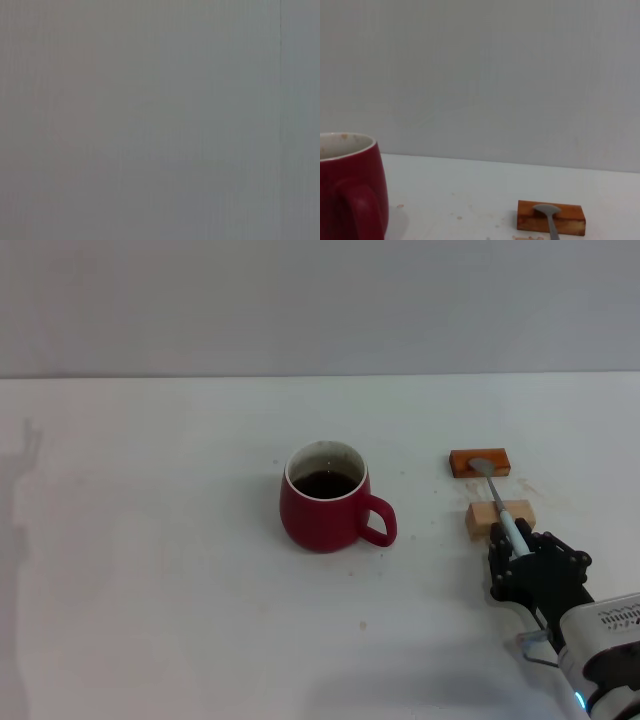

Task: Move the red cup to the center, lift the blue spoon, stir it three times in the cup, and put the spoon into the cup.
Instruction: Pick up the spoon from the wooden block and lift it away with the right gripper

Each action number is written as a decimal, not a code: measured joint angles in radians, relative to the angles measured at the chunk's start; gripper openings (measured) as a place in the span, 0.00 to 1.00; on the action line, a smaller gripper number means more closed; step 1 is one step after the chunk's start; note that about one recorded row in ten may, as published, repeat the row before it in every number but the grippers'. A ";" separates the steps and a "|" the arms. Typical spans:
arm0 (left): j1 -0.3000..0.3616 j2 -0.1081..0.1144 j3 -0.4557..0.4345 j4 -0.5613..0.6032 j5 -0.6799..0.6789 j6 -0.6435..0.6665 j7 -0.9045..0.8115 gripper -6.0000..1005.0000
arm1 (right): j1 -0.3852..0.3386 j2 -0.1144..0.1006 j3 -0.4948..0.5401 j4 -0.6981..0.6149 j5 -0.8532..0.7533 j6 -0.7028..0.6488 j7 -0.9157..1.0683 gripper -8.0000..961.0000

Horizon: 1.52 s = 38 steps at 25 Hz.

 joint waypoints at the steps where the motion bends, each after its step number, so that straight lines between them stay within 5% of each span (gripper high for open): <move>1: 0.000 0.000 0.000 0.000 0.000 0.000 0.000 0.86 | 0.000 0.000 0.000 0.000 0.000 0.000 0.000 0.30; 38: 0.012 -0.006 -0.014 -0.005 0.001 0.018 -0.003 0.86 | -0.008 -0.003 0.012 -0.004 -0.004 -0.009 -0.014 0.18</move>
